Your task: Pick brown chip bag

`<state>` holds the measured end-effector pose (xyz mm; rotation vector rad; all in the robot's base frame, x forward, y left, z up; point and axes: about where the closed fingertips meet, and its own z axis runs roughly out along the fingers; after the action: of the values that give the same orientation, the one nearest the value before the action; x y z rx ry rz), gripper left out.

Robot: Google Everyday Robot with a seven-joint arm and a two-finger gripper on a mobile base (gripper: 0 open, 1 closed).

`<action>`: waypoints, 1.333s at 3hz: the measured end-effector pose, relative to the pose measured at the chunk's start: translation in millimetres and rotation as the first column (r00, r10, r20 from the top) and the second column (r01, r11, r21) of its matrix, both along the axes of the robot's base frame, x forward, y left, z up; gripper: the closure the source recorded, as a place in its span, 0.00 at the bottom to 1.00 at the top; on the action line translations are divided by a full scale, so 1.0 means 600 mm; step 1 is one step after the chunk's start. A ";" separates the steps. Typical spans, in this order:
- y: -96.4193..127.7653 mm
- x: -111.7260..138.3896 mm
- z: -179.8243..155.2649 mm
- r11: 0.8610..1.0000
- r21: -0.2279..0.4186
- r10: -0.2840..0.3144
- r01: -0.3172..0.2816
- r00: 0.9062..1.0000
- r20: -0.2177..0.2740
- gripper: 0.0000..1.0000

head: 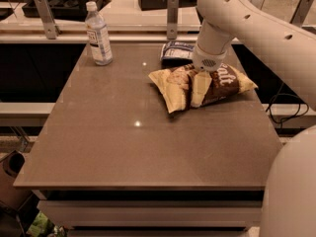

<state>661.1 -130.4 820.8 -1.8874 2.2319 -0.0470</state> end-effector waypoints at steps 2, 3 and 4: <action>0.000 0.000 0.007 1.000 0.000 0.000 0.000 1.000 0.000 1.00; 0.000 0.000 0.010 1.000 0.000 0.000 0.000 1.000 0.000 1.00; 0.000 0.000 0.013 1.000 0.000 0.000 0.000 1.000 0.001 1.00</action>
Offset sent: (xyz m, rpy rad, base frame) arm 0.0047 -0.0136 0.0627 0.0479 -0.0722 -0.0057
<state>661.1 -130.5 828.8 -1.8869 2.2314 -0.0473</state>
